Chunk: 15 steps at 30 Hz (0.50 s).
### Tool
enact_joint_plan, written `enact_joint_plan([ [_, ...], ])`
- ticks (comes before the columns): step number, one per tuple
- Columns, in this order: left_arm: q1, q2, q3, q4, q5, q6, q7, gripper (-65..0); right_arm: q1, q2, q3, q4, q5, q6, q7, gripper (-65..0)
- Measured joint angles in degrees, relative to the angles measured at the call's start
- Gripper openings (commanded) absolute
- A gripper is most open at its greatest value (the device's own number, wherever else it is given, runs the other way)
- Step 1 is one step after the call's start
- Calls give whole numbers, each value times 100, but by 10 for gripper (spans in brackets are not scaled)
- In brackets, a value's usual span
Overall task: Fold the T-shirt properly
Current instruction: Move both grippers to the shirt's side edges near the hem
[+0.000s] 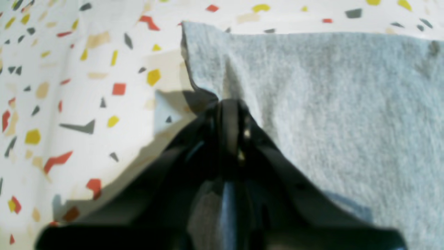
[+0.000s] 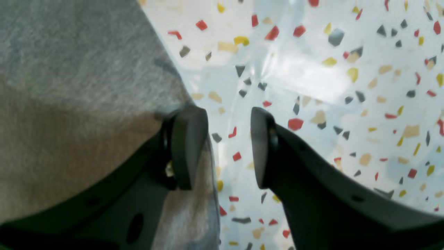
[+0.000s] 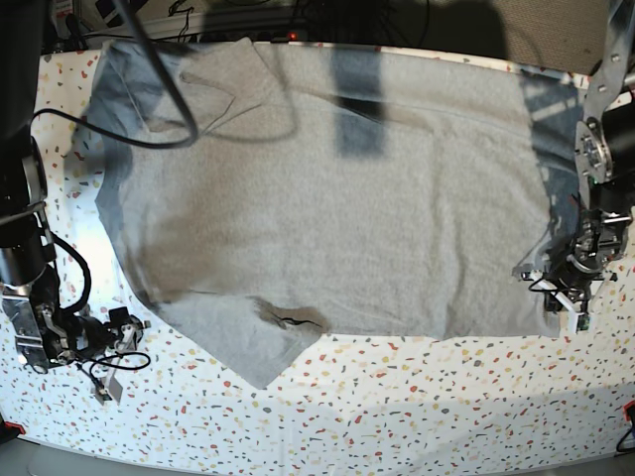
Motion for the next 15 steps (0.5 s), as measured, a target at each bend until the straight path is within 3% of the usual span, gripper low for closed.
enact_joint_plan([
  [3, 31, -35, 0, -13, 0, 363, -428, -650, 11, -4, 0, 0, -151, 2, 306, -397],
  [10, 37, -92, 0, -22, 7, 345, -400, -650, 11, -2, 0, 0, -170, -94, 400, -394],
  [15, 17, -92, 0, -17, -20, 345, -238, -650, 9, -87, 0, -11, -831, -136, 732, -249],
])
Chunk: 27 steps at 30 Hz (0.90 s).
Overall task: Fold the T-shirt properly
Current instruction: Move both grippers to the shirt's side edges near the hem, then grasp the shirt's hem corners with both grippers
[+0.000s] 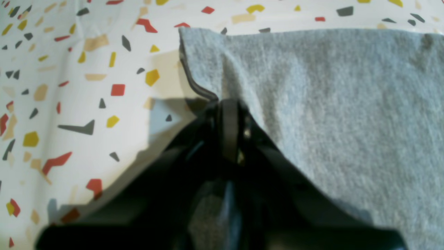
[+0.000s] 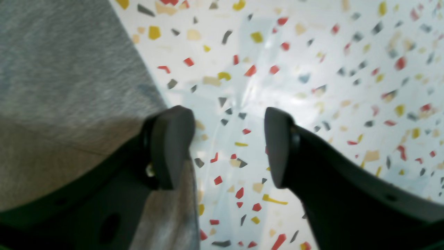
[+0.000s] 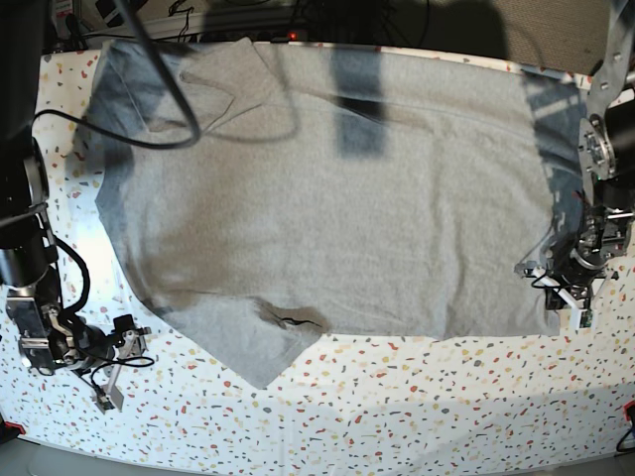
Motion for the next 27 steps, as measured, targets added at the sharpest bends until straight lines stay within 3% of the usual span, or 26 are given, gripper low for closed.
enact_joint_plan([
  [3, -7, 35, 0, 0, -70, -4, 160, -650, 2, -188, 0, -114, -452, -164, 240, -246],
  [7, -20, 96, 0, 11, -83, -7, 313, -650, 0, -391, 0, -498, -481, -164, 345, -246],
  [11, -20, 146, 0, 11, -83, -2, 302, -650, -9, -374, 0, -938, -494, -37, 164, -247],
  [13, -20, 190, 0, 11, -83, 24, 310, -650, -15, -361, 0, -1060, -435, 275, -24, -247],
  [17, -17, 208, 0, 11, -83, 31, 260, -650, -9, -376, 4, -1110, 55, 496, -240, -247],
  [20, -17, 229, 0, 11, -81, 63, 229, -650, -11, -409, 4, -1108, 461, 540, -352, -247],
  [24, -2, 236, 0, 11, -79, 66, 140, -650, -11, -409, 4, -1110, 496, 542, -533, -248],
  [27, -2, 238, 0, 11, -79, 63, 125, -650, -13, -439, 7, -1110, 535, 542, -719, -291],
])
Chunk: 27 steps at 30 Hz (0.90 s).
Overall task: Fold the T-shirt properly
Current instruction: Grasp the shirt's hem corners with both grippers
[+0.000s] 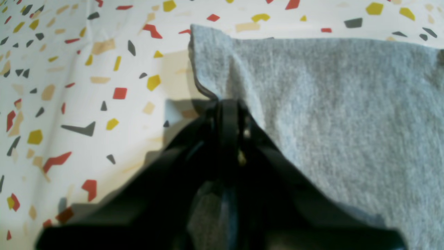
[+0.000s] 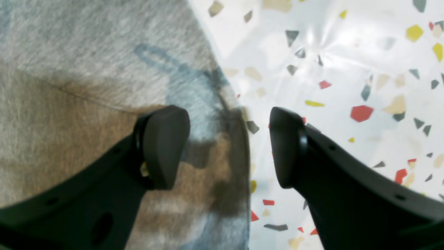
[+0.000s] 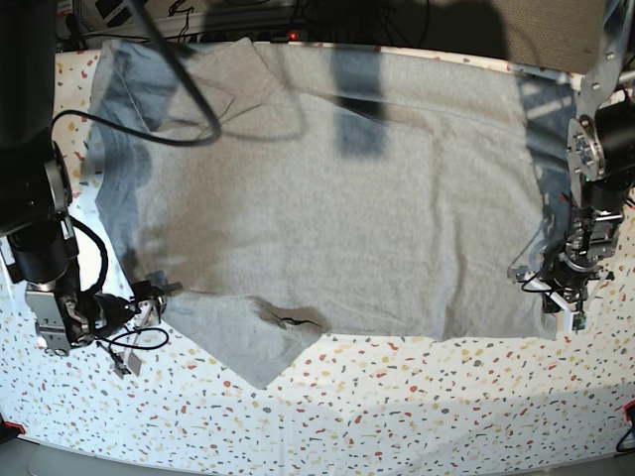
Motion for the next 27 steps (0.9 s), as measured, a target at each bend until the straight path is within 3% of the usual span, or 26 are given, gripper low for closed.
enact_joint_plan([
  [5, 7, 0, 0, -2, 0, 0, -33, -650, -192, -90, -2, 2, 4, 2, -87, -298],
  [11, 13, 0, 0, -2, 2, -4, -116, -650, -391, -63, 13, 42, -297, -94, 358, -311],
  [16, 13, 0, 0, -2, 2, -15, -114, -650, -417, -63, 15, 55, -439, -262, 466, -469],
  [22, 13, 0, 0, -2, 2, -20, -116, -650, -463, -72, 13, 50, -466, -330, 1049, -646],
  [27, 11, -2, 0, -2, -262, -20, -306, -650, -472, -76, 13, 46, -520, -345, 1176, -650],
])
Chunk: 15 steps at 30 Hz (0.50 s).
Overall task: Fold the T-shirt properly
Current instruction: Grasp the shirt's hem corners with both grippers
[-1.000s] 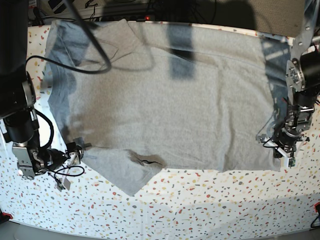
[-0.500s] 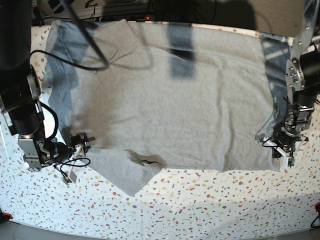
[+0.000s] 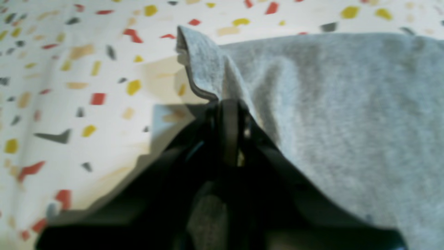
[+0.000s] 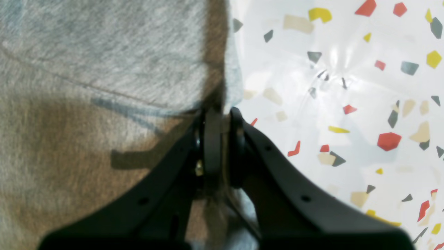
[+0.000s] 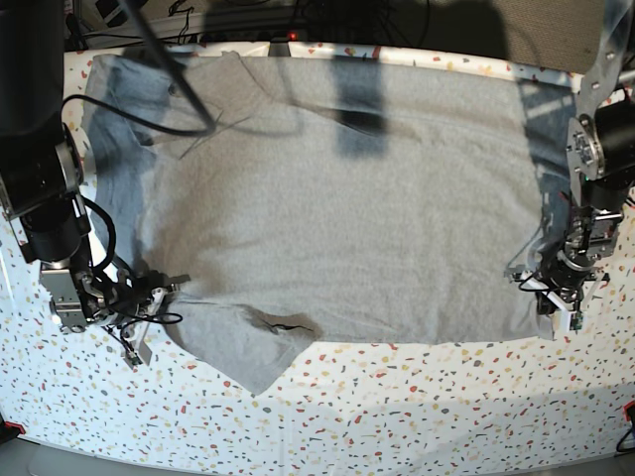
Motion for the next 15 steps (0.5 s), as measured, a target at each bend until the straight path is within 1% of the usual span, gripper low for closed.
enact_joint_plan([
  [2, 2, -17, 0, 0, -293, -83, 52, -650, 11, 4, 0, 28, -146, 131, 20, -650],
  [3, 0, -44, 0, 0, -391, -199, 79, -650, 9, 15, -2, 92, -240, 302, 15, -650],
  [5, -24, -133, 0, -4, -404, -520, 175, -650, -4, 63, -4, 238, -243, 420, -70, -650],
  [7, -70, -232, 0, -4, -409, -807, 205, -650, -35, 111, -4, 404, -188, 428, -153, -650],
  [8, -96, -278, 2, -4, -522, -863, 304, -650, -39, 138, -4, 496, -188, 428, -205, -650],
  [10, -107, -341, 7, -4, -885, -872, 372, -650, -37, 173, -4, 688, -190, 428, -289, -650],
  [12, -94, -422, 7, -2, -1038, -1119, 461, -650, -37, 205, -4, 894, -184, 431, -310, -650],
  [13, -90, -455, 7, 15, -1064, -1259, 498, -650, -42, 234, -7, 1003, -22, 428, -378, -650],
  [15, -87, -479, 7, 162, -1069, -1296, 828, -650, -55, 306, -15, 1244, 289, 431, -485, -650],
])
